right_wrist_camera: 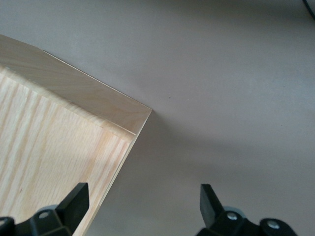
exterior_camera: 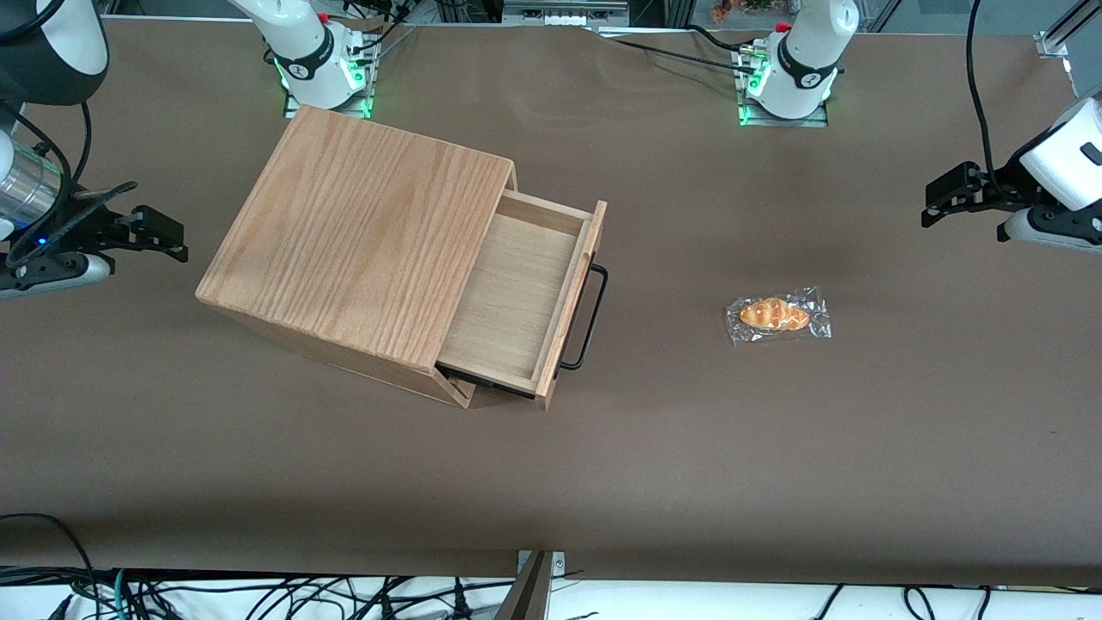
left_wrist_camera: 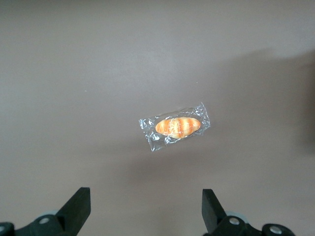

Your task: Open top drawer with left arm

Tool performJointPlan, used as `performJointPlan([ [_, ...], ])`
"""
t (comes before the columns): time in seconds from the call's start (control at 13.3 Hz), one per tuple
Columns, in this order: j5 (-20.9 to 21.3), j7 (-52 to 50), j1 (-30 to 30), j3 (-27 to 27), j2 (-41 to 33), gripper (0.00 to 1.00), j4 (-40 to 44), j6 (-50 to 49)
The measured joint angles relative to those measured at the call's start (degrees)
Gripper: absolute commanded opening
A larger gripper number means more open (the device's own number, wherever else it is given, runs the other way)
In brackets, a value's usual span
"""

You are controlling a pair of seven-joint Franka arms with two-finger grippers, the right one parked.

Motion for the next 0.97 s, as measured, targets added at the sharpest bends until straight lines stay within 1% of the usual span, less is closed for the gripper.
performJointPlan([
  [0.97,0.00,0.00,-0.01,0.13,0.53,1.00,-0.08,1.37],
])
